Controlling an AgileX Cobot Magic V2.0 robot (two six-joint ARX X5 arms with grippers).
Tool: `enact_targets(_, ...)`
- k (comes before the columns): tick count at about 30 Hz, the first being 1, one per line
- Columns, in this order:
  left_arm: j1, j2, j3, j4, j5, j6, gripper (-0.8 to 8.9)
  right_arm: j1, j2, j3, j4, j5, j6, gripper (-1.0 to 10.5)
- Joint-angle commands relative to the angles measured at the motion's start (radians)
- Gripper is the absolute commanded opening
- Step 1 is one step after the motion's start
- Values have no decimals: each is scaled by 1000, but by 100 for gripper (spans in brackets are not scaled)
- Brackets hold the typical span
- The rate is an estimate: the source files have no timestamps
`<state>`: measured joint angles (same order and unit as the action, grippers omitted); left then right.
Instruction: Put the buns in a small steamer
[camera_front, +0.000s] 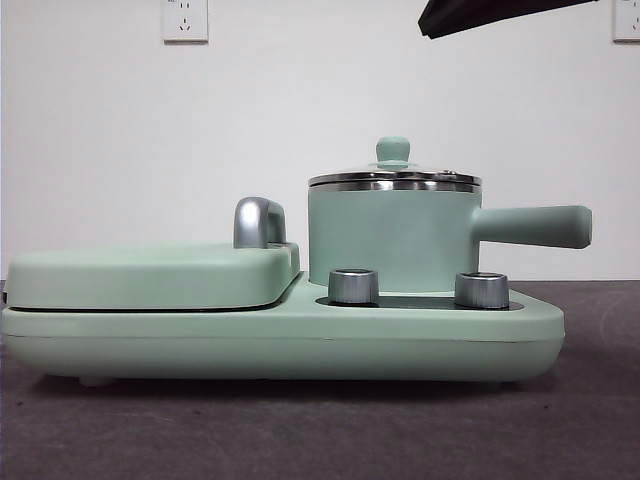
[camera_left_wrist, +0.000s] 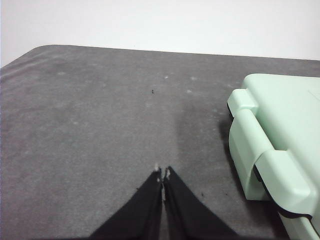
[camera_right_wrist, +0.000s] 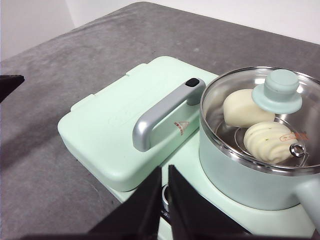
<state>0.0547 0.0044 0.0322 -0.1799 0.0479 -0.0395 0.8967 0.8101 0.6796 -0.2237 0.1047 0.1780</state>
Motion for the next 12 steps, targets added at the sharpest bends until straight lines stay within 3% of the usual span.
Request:
enact_targets(1, 1, -1, -19, -5, 6, 13, 7, 11, 3, 8, 12, 0, -7, 19)
enact_targets(4, 1, -1, -19, -5, 6, 12, 7, -3, -14, 7, 0, 27, -91, 19)
enact_targets(6, 1, -1, -19, -5, 6, 12, 7, -49, -48, -5, 0, 45, -100, 19)
enact_targets(12, 1, -1, -19, -5, 6, 13, 7, -340, -214, -137, 15, 6, -108, 19)
